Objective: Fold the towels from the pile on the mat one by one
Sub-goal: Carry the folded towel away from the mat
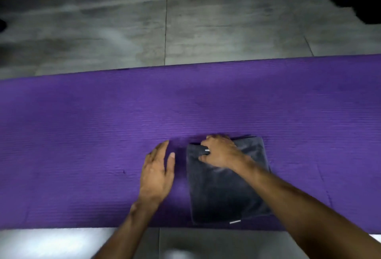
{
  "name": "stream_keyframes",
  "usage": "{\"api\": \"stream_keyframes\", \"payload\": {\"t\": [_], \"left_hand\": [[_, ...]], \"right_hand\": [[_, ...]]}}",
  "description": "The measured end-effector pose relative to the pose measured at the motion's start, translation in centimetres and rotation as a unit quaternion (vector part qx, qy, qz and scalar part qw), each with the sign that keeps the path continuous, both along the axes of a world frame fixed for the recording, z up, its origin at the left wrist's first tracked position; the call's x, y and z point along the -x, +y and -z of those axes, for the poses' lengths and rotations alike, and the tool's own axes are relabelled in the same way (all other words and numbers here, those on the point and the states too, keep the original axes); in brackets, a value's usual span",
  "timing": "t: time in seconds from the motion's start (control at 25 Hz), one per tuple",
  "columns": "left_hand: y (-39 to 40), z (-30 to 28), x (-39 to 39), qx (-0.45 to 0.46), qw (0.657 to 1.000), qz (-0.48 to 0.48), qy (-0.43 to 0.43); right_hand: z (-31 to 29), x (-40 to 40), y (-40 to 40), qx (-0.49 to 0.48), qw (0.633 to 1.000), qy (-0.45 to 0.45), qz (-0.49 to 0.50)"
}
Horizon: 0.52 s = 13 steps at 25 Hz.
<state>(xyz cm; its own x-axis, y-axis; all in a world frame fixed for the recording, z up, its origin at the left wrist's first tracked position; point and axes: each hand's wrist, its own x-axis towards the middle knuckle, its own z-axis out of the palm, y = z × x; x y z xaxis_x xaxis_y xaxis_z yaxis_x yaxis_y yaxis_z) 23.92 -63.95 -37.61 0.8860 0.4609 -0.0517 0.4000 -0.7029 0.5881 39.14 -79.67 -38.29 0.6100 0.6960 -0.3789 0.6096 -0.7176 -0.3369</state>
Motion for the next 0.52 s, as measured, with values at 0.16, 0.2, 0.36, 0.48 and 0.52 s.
{"api": "stream_keyframes", "payload": {"t": [0.16,0.2,0.36,0.48,0.52], "left_hand": [[5.1,-5.1,-7.0,-0.029,0.995,0.017,-0.090],[5.9,-7.7,-8.8,-0.030,0.994,0.025,-0.101],[7.2,-21.4,-12.4,-0.005,0.994,0.030,-0.103],[7.2,-36.0,-13.4,-0.023,0.992,0.078,-0.101],[7.0,-41.5,-14.0,-0.031,0.989,0.099,-0.103]], "right_hand": [[-6.7,-2.1,-2.1,-0.097,0.987,0.124,-0.022],[-9.8,-2.5,-2.9,-0.136,0.981,0.136,-0.020],[-26.5,-2.8,-4.2,-0.308,0.938,0.158,0.033],[-43.2,-2.7,-3.9,-0.401,0.902,0.139,0.083],[-49.0,-2.6,-4.0,-0.428,0.889,0.131,0.095]]}}
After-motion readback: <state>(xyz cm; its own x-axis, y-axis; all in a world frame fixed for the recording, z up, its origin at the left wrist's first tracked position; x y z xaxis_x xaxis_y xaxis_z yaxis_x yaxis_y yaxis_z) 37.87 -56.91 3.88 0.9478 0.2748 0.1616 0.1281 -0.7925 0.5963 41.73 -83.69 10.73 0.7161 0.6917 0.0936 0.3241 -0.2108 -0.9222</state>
